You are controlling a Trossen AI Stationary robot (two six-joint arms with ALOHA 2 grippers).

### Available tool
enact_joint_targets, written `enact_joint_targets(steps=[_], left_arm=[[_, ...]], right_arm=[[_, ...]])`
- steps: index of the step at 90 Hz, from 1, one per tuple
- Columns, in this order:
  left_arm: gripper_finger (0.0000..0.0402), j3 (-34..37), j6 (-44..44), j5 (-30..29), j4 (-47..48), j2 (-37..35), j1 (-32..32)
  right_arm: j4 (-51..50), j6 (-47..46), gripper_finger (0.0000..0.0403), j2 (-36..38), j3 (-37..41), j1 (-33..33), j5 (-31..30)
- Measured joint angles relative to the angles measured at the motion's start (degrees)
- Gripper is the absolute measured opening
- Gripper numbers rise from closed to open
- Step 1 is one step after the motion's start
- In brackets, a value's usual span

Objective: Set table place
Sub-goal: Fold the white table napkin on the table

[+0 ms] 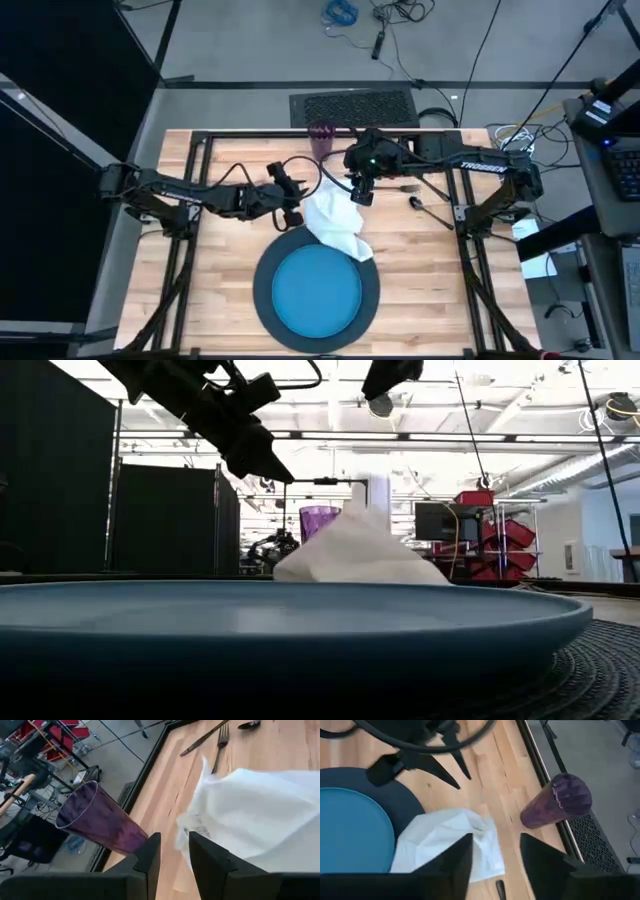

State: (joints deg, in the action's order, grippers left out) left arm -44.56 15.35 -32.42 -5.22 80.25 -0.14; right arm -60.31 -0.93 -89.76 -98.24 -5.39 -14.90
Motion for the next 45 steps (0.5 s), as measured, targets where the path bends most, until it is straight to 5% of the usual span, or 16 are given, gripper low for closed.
enact_joint_targets(steps=[20,45], left_arm=[[0.0086,0.0,0.5,-0.5,0.1,-0.5,0.0],[0.0086,0.0,1.4,-0.4,0.0,-0.5,0.0]], right_arm=[[-5.6,-1.2,0.02,-0.1,5.9,-1.6,-0.2],[9.3,4.2,0.019,-0.1,18.9,-8.8,3.5]])
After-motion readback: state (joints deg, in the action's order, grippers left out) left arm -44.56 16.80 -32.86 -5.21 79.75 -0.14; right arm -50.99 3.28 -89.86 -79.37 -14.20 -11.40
